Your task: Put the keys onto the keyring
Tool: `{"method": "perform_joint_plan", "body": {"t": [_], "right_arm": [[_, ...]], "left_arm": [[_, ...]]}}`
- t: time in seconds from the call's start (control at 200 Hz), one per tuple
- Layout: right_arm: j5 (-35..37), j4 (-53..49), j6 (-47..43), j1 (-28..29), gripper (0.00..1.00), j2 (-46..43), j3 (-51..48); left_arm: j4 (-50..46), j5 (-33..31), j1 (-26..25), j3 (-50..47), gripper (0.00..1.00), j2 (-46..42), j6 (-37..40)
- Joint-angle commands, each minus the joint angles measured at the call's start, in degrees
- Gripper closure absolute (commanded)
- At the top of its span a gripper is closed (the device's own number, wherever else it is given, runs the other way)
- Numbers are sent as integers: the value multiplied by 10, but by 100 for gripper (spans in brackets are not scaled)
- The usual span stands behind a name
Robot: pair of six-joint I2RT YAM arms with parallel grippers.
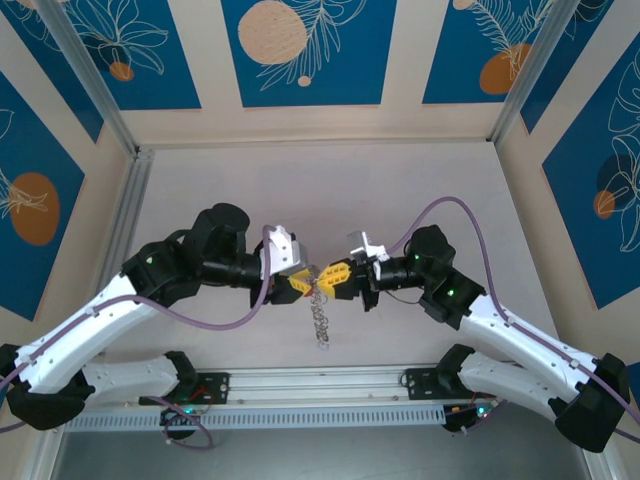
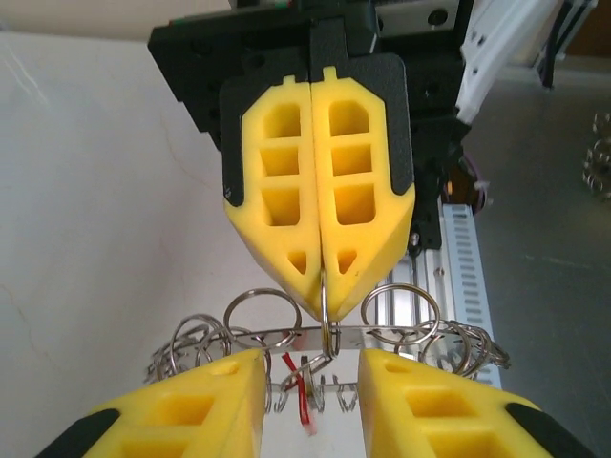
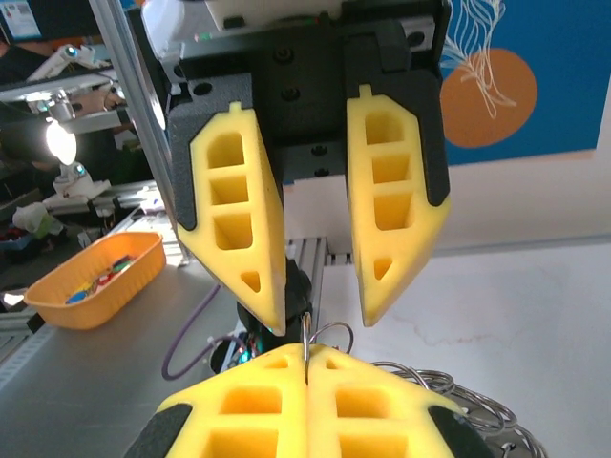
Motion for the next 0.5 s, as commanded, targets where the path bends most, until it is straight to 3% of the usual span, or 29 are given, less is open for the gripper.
{"method": "perform_joint_plan", "body": {"t": [0.0, 0.085, 0.165, 0.235, 0.495], "right_arm": [[-13, 106, 41, 0, 100, -2, -7], [-12, 126, 51, 2, 100, -2, -11], [-11, 139, 58, 2, 100, -1, -13], [-10, 150, 63, 2, 100, 0, -15], [-1, 185, 76, 0, 100, -6, -19]], "left_arm": [[55, 30, 7, -9, 69, -4, -18], [63, 35, 7, -13, 71, -3, -17], [66, 39, 7, -14, 81, -2, -15], [66, 41, 8, -15, 83, -3, -13], [74, 54, 12, -28, 76, -15, -19]]}}
